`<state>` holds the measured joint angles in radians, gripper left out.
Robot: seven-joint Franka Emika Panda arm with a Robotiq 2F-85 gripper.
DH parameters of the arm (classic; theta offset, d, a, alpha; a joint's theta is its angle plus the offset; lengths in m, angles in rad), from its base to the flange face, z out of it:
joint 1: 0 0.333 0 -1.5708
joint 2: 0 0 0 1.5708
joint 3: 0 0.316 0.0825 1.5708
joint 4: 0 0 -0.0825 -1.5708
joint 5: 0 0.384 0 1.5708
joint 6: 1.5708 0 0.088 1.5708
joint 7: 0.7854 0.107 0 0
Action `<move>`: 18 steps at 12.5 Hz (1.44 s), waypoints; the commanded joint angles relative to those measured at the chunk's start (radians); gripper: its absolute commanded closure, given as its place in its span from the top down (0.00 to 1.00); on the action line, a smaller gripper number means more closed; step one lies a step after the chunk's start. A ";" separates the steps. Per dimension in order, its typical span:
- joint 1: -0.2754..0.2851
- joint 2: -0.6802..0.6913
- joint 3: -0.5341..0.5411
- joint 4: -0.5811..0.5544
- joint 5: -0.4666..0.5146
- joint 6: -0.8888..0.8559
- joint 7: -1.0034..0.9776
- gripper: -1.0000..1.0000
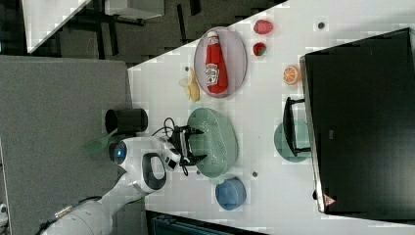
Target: Drag strainer right to left.
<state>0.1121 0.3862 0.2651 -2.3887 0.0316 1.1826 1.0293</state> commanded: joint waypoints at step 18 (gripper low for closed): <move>0.265 0.255 -0.006 0.407 0.007 -0.068 0.341 1.00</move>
<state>0.3381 0.6387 0.2598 -2.0059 0.0290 1.1299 1.3135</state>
